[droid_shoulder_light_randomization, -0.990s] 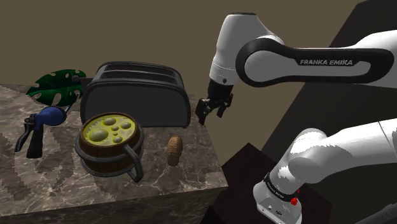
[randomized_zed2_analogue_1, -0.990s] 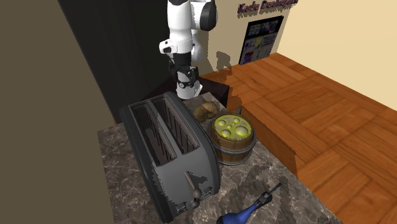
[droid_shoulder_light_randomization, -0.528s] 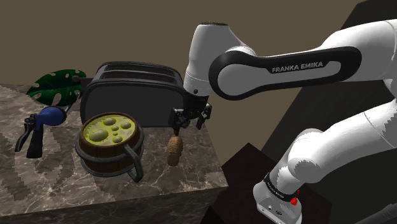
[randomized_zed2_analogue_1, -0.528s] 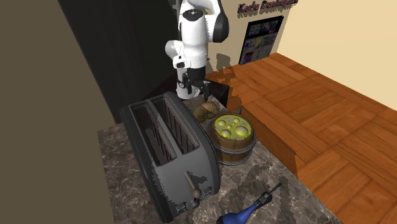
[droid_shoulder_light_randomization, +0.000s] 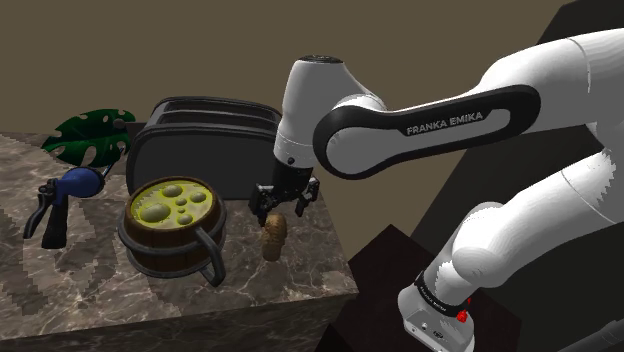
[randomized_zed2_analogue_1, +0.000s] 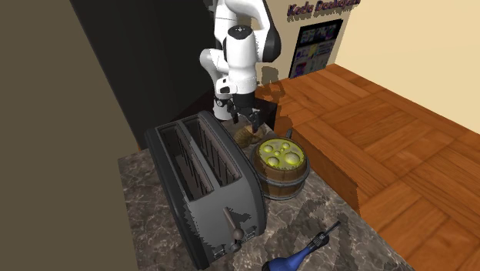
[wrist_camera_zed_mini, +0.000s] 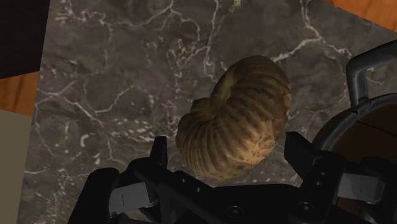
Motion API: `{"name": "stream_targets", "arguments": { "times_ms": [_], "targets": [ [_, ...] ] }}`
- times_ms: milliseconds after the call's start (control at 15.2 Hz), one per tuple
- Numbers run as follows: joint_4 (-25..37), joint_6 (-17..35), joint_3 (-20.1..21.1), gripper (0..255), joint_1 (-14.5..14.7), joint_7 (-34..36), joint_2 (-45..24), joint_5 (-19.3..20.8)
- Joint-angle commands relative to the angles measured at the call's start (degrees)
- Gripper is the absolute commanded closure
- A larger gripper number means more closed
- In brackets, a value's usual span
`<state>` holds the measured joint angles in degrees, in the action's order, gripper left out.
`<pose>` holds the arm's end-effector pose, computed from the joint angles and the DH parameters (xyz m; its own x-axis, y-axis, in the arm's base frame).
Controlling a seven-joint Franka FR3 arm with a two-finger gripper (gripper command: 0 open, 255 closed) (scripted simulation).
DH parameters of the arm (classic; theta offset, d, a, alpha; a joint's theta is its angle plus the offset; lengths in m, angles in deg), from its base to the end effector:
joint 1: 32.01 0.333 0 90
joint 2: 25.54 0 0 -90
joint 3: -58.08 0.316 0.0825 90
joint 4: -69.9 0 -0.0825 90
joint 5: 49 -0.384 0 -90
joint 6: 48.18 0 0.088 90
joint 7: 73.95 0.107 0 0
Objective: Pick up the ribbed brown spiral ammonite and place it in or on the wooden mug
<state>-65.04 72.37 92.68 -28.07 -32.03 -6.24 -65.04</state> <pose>0.3470 0.3037 0.4392 0.9757 -0.2187 -0.0098 -0.2189 -0.9734 -0.0682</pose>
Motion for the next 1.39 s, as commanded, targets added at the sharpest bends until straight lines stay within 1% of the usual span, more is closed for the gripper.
{"name": "stream_targets", "arguments": {
  "times_ms": [0,528,594,1188,1320],
  "targets": [
    [-1.1,1.1,0.5,0,-0.1,0.2,-1.0,0.3],
    [-1.1,1.1,0.4,0,-0.1,0.2,-1.0,0.3],
    [-1.1,1.1,0.4,255,-0.1,0.2,-1.1,0.3],
    [-1.1,1.1,0.4,255,-0.1,0.2,-1.0,0.3],
    [-0.1,-0.6,0.1,255,-0.1,0.1,-0.3,0.2]
  ]
}}
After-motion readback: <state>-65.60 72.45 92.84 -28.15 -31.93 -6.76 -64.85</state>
